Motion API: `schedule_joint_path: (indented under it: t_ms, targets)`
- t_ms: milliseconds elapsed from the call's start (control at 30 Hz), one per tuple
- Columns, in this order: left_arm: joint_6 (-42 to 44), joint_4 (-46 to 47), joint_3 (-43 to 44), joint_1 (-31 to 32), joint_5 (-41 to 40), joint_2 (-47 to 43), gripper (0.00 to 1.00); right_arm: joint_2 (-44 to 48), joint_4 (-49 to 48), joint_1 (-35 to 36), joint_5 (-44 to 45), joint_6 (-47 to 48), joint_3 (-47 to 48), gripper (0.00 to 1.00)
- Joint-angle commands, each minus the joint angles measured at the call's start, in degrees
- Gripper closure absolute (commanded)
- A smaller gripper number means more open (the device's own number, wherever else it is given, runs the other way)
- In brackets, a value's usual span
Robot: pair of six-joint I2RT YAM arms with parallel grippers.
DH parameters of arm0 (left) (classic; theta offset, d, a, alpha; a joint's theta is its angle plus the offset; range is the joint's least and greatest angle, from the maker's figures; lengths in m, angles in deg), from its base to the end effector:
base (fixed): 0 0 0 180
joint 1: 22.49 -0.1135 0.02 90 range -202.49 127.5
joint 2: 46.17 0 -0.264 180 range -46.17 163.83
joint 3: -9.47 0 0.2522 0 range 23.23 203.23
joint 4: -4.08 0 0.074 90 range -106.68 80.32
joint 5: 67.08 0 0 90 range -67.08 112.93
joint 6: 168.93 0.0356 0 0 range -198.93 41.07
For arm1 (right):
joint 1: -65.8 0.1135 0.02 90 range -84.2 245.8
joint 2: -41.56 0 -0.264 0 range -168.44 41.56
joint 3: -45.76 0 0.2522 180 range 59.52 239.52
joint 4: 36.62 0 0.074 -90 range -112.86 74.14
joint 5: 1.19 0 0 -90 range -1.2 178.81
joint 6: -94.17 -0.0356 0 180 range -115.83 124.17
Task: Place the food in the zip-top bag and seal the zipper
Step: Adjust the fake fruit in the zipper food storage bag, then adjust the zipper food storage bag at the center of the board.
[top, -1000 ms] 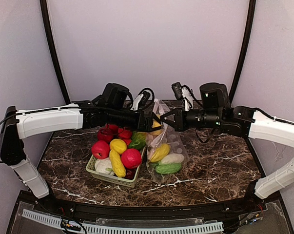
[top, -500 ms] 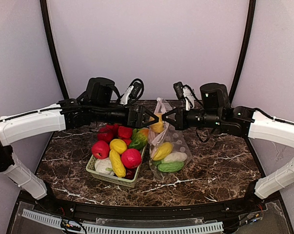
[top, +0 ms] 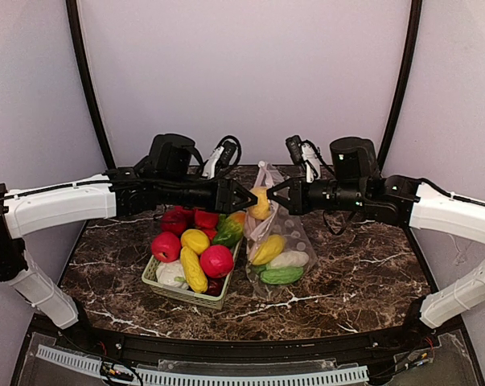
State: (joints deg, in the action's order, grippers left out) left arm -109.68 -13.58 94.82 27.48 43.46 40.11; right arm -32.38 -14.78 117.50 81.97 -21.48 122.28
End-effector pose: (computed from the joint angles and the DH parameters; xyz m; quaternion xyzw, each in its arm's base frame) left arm 0.2199 -0.2812 0.3386 0.2360 0.7704 -0.4822 0.3438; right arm 0.1839 0.2397 0.3425 -0.2171 0.7853 0.3991 0.4207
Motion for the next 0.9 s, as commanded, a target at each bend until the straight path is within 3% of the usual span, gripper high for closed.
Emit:
schedule_joint_path:
  t_ms: [0, 133, 400, 600, 867]
  targets:
    - [0.3, 2.3, 1.0, -0.6, 0.7, 2.7, 0.65, 0.5, -2.7, -0.4, -1.2, -0.5, -0.6, 1.0]
    - [0.3, 3.4, 2.9, -0.6, 1.7, 5.3, 0.71, 0.2, -3.2, -0.4, -2.1, -0.5, -0.6, 1.0]
    - [0.0, 6.3, 4.6, -0.6, 3.3, 8.9, 0.73, -0.2, -3.9, -0.4, -2.9, -0.7, -0.7, 1.0]
    - [1.4, 1.5, 5.0, -0.6, 1.6, 8.5, 0.73, 0.7, -3.9, -0.4, -1.3, -0.8, -1.3, 1.0]
    - [2.5, -6.0, 1.7, -0.6, -5.3, -1.2, 0.57, 1.4, -3.8, -0.8, 0.0, -1.0, -2.0, 1.0]
